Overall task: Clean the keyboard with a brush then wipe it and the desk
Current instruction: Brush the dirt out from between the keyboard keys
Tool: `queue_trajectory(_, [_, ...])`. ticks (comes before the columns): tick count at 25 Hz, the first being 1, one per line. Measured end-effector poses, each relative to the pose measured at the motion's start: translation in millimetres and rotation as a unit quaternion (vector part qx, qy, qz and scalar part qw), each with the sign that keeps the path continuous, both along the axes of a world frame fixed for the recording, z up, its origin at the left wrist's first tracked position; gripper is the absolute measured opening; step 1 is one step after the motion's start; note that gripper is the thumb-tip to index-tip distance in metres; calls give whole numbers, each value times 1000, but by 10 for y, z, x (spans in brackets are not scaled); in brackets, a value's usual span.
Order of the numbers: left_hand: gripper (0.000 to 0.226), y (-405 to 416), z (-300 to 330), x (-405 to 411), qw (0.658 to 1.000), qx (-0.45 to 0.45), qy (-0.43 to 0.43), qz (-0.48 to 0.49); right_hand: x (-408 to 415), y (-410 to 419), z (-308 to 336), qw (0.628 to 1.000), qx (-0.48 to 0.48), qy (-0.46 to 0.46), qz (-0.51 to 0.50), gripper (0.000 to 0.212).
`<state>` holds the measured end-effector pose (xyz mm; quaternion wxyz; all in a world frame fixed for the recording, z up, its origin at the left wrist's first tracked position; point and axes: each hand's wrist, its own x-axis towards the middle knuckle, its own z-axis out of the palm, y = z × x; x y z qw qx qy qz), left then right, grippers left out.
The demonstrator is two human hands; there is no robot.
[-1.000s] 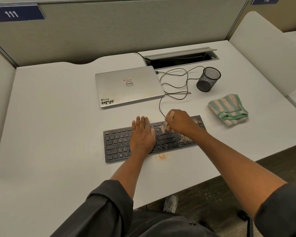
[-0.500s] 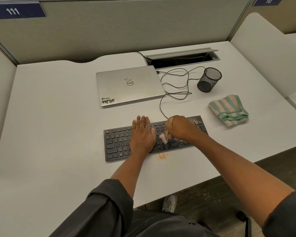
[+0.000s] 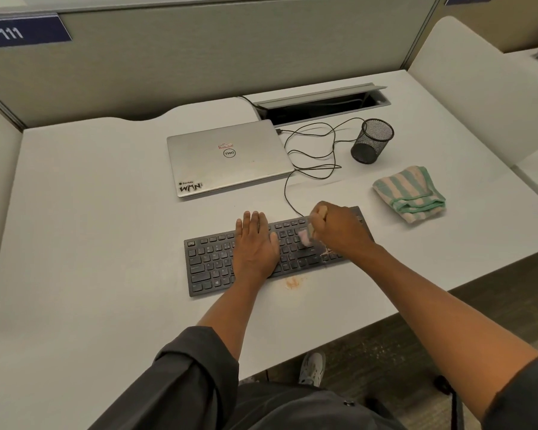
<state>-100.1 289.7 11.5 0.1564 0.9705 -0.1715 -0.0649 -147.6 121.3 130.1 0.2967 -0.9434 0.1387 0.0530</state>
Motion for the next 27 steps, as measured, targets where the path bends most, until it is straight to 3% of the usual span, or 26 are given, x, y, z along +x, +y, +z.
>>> queue_trajectory(2, [63, 4, 9, -10, 1000, -2, -3, 1, -82, 63, -86, 987, 148, 56, 4, 21])
queue_trajectory(3, [63, 3, 10, -15, 1000, -4, -4, 2, -141, 62, -132, 982, 174, 77, 7, 20])
queue_trajectory(5, [63, -5, 18, -18, 1000, -1, -4, 2, -189, -31, -188, 989, 137, 50, -17, 21])
queue_trajectory(8, [64, -18, 31, -7, 1000, 12, 8, 1, -98, -249, -166, 996, -11, -59, -65, 19])
queue_trajectory(12, [62, -51, 47, -9, 1000, 13, 16, -13, 122, -375, -134, 993, -22, -105, -59, 13])
queue_trajectory(23, [61, -280, -34, -114, 999, -19, -16, -46, 185, -431, -178, 981, -25, -119, 154, 8])
queue_trajectory(27, [62, -288, -26, -117, 999, -23, -13, -46, -155, -550, -414, 981, -89, -134, 105, 8])
